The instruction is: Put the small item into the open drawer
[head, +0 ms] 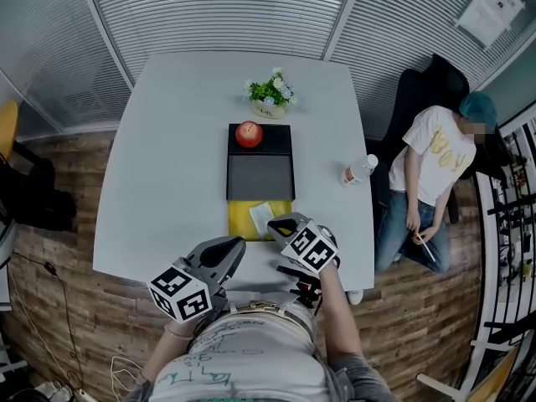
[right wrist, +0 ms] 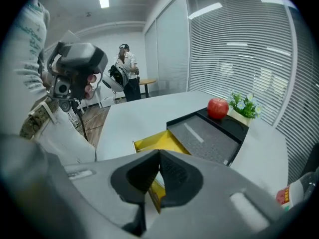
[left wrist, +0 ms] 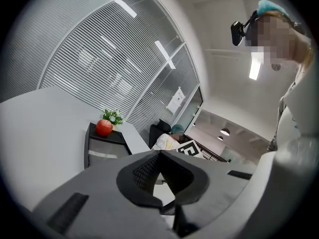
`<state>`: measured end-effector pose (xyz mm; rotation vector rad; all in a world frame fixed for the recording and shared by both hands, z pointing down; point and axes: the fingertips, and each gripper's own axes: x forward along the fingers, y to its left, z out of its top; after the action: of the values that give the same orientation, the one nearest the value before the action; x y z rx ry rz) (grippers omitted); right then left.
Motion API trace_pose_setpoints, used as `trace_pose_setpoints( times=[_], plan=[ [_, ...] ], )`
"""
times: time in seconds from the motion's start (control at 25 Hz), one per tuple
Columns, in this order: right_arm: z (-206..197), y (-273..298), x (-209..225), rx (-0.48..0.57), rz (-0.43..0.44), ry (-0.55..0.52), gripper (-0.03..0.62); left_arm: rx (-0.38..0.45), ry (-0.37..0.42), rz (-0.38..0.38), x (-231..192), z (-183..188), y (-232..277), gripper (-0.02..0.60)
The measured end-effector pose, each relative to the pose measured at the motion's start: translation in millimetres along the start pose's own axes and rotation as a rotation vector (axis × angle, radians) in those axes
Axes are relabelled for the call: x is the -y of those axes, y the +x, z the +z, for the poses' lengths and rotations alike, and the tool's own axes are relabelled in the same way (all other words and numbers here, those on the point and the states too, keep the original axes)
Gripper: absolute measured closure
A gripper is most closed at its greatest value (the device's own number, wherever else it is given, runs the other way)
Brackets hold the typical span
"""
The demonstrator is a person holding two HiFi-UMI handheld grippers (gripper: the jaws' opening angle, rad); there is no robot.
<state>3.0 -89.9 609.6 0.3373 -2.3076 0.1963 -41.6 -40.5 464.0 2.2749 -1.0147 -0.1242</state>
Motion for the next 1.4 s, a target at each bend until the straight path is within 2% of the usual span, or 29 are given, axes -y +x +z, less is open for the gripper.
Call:
trace_pose_setpoints(
  times=[0.2, 0.44, 0.72, 1.0, 1.2, 1.4],
  plan=[
    [12, -16, -10, 0.074, 0.013, -0.013, 0.591, -0.003, 0.027, 0.006, -1, 1, 2, 0.584],
    [25, -39, -9, 0.183, -0.016, -0.048, 0.591, -0.007, 0.033, -0.010, 0, -2, 9, 0.584],
    [38, -65, -13, 0.304, -0.045, -0.033, 0.591, 0.004, 0.065, -0.008, -1, 1, 15, 0.584],
    [56, -82, -25, 0.411, -0.036, -0.049, 0.591, 0.004, 0.086, -0.027, 6, 2, 21, 0.584],
    [70, -94, -31, 0.474, -0.042, -0.091, 0.591, 0.034, 0.110, -0.029, 10, 10, 23, 0.584],
    [95, -111, -35, 0.541, -0.065, -0.110, 0.591, 0.076, 0.174, 0.000, 9, 22, 21, 0.584]
  ],
)
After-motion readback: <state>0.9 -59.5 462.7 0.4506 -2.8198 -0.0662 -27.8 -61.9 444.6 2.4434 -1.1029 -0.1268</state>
